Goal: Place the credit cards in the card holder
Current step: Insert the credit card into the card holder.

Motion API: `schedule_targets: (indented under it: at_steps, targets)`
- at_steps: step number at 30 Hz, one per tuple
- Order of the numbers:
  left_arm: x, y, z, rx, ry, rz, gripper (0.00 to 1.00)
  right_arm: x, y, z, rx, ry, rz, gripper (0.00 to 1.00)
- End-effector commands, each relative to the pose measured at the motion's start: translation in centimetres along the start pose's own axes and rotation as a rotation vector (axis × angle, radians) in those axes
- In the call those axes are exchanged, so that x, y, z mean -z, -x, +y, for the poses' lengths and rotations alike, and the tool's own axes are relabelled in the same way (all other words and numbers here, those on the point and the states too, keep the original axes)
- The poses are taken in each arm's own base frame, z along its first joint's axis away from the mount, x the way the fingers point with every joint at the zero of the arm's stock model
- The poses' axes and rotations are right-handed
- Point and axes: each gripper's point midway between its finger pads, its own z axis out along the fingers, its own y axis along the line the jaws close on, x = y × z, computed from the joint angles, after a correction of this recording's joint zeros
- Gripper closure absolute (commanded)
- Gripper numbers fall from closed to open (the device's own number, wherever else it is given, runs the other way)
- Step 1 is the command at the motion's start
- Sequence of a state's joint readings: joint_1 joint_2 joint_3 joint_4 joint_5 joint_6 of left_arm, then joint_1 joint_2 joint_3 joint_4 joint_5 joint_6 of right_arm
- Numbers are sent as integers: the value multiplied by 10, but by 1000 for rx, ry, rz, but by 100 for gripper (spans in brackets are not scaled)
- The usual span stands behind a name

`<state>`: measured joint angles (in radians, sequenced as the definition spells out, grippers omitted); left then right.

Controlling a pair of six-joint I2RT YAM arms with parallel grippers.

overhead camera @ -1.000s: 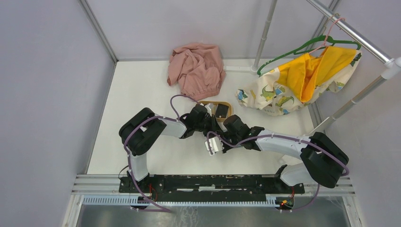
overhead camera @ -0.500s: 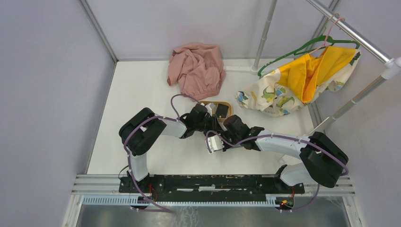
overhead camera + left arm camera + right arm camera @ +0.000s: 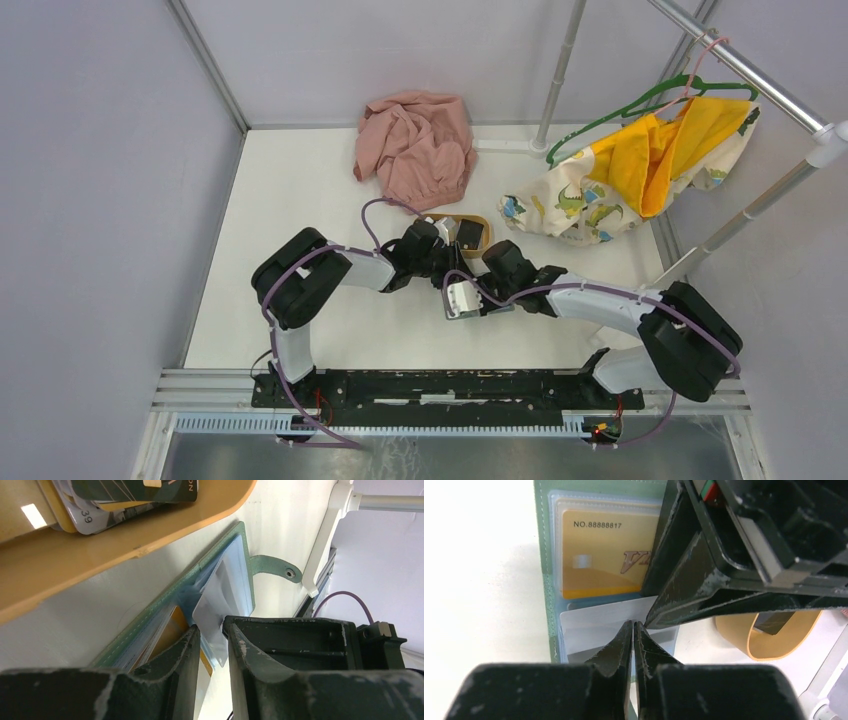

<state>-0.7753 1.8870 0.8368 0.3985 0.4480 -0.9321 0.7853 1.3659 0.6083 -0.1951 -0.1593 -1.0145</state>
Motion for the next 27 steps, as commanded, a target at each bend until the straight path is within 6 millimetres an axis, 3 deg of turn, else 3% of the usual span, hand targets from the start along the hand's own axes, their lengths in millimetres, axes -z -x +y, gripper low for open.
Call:
schedule_targets:
  at_steps: [1, 6, 14, 20, 27]
  targets:
    - [4, -10, 15, -46, 53, 35, 64, 10, 4, -15, -33, -58, -34, 90]
    - [12, -3, 4, -78, 37, -2, 62, 15, 35, -7, -50, 4, -198, 88]
    - [17, 0, -2, -96, 24, -18, 58, 14, 58, -10, -84, 24, -288, 88]
    - [20, -2, 6, -89, 56, -26, 58, -3, 49, -11, -75, 15, -181, 88]
    - [25, -10, 25, -80, 123, -26, 63, -9, 38, -10, -73, 10, -122, 88]
